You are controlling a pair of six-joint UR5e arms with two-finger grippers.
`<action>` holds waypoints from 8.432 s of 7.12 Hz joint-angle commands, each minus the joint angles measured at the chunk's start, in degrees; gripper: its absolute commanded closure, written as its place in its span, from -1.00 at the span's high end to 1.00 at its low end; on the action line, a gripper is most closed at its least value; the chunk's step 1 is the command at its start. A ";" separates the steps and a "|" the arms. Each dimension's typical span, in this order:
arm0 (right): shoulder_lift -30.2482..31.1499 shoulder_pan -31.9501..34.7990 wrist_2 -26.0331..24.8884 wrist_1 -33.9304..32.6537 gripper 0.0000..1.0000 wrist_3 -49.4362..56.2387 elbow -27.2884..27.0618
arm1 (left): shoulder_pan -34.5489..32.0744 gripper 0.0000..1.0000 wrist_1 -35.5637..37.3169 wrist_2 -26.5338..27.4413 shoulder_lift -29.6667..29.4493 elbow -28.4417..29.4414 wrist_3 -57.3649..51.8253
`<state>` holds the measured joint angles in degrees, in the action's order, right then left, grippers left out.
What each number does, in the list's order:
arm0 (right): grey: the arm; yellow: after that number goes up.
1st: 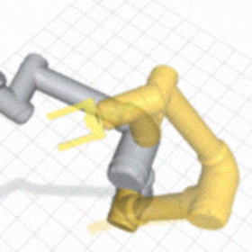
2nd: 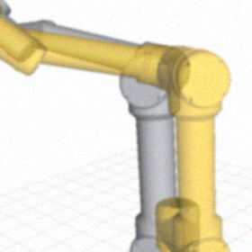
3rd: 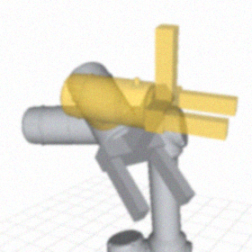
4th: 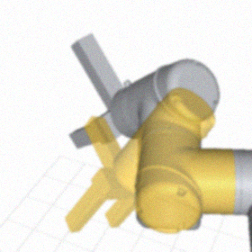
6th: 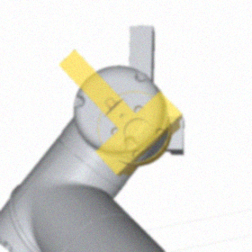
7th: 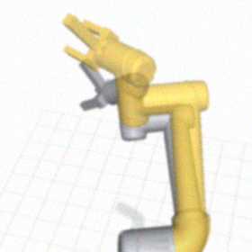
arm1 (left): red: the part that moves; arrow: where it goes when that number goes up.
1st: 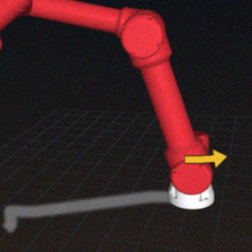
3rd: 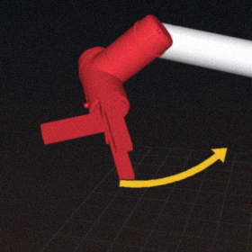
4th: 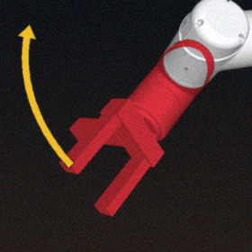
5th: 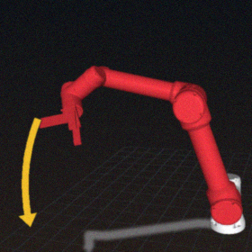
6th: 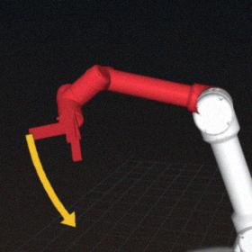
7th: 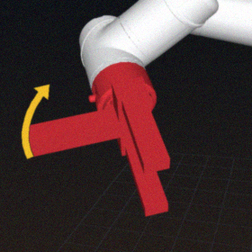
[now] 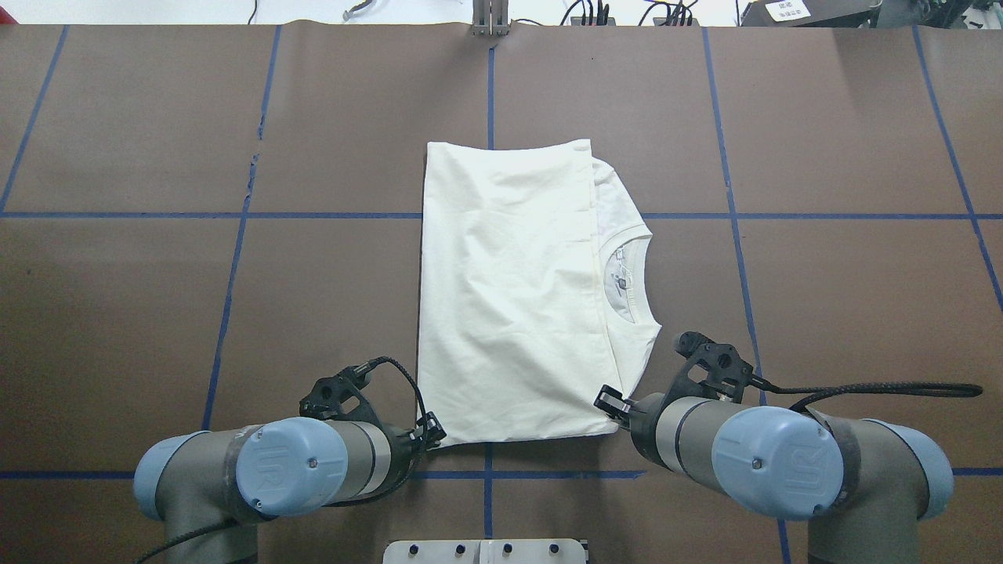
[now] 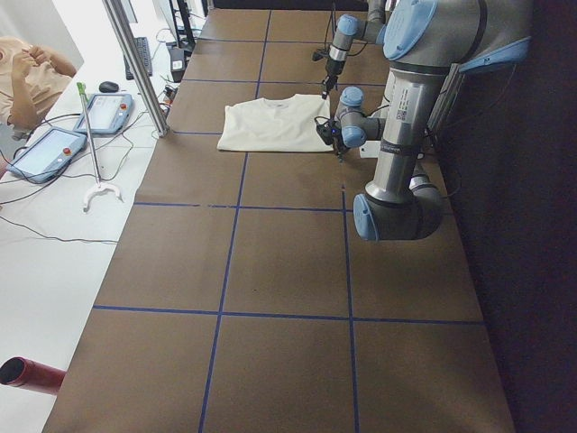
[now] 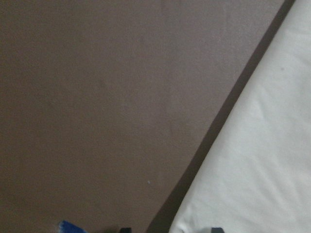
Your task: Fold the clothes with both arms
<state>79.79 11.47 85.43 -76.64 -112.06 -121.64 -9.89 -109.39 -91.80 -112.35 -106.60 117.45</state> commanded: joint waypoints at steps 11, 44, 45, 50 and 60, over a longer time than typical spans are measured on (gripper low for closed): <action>1.16 -3.76 0.61 -2.78 -1.00 -0.09 -11.65 | 2.51 -1.00 8.03 4.79 4.53 -23.12 5.60; -24.86 26.77 15.29 -1.23 -1.00 19.34 33.75 | -22.01 -1.00 -53.29 -37.21 -4.81 29.09 -37.74; -24.86 26.77 15.29 -1.23 -1.00 19.34 33.84 | -23.84 -1.00 -51.99 -37.05 -4.89 25.68 -36.78; -24.95 26.85 15.29 -1.23 -1.00 19.34 33.75 | -19.22 -1.00 -45.47 -23.89 -16.39 32.47 -30.96; -24.85 27.21 15.29 -1.14 -1.00 20.57 33.75 | -20.69 -1.00 -44.51 -23.25 -4.11 22.77 -35.19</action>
<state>55.17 38.63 100.75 -77.79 -91.68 -87.97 -30.05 -154.26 -115.13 -117.68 -81.57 82.06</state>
